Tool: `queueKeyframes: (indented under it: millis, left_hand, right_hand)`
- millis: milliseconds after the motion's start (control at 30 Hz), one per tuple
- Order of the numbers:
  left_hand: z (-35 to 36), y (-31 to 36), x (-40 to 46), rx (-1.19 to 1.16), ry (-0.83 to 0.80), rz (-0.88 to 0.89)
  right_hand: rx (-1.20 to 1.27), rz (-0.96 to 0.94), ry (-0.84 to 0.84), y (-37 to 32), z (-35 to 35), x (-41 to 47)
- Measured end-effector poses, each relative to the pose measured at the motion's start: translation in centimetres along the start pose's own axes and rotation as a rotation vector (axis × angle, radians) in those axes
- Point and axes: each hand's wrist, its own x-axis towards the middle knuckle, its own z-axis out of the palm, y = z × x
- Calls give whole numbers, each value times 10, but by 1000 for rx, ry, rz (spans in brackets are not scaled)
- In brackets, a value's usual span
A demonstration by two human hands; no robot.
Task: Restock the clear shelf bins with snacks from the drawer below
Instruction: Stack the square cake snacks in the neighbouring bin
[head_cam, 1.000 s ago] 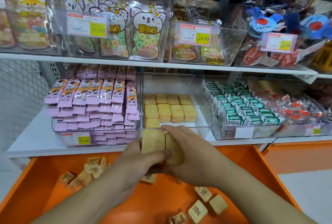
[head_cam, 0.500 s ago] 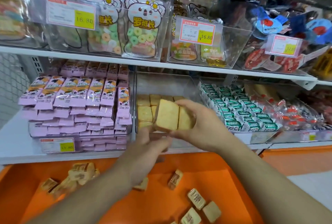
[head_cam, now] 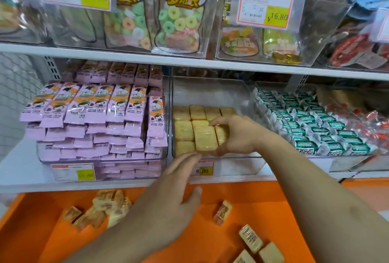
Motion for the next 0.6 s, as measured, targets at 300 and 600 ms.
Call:
queueKeyframes:
  millis: [300, 600]
  left_hand:
    - [3, -1, -1, -22, -22, -6]
    - [5, 0, -2, 3, -53, -47]
  right_hand:
    - [-31, 4, -77, 7, 10, 0]
    - [-21, -26, -69, 13, 13, -2]
